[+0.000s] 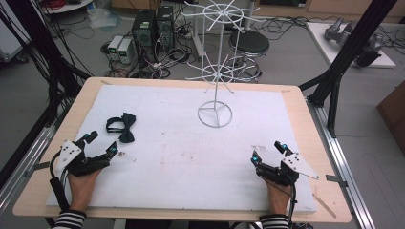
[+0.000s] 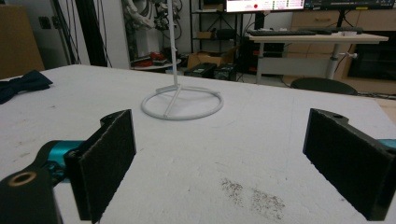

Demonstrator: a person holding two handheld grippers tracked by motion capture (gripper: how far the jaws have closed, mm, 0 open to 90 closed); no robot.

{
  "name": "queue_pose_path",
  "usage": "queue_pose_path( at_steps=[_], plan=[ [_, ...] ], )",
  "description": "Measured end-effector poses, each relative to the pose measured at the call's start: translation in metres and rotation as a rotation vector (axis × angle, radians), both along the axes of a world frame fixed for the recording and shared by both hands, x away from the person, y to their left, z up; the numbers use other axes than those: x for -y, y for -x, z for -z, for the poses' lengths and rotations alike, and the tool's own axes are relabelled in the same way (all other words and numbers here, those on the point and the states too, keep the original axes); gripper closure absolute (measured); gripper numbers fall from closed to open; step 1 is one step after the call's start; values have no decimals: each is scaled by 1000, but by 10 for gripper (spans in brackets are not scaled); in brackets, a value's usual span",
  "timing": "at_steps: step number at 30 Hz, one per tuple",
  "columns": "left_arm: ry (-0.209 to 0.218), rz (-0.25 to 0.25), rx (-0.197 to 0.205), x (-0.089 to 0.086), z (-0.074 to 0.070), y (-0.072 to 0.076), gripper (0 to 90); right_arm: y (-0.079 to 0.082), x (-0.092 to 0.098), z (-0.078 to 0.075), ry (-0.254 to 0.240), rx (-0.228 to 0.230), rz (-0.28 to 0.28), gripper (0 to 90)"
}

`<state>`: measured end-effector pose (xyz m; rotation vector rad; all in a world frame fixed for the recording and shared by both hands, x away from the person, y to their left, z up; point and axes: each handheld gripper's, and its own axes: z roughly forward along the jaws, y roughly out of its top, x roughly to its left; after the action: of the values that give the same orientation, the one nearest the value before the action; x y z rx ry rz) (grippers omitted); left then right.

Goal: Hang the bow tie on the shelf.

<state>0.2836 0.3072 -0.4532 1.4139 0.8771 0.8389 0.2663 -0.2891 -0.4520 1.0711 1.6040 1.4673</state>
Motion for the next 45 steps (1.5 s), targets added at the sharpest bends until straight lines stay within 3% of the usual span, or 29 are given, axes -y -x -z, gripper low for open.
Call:
queue_pose_path(
  at_steps=[21,33,43,45],
  plan=[
    [-13,-7,-12,2,-1,-1,140,0,0,0,0,0,12,85],
    [-18,-36,-66,-7,-12,-16,141,-1,-1,0,11,2,15,85],
    [-48,-42,-167,-15,-29,-43,142,-1,-1,0,12,0,13,85],
    [-80,-57,-201,-19,-34,-53,143,0,-1,0,9,-5,12,85]
  ],
)
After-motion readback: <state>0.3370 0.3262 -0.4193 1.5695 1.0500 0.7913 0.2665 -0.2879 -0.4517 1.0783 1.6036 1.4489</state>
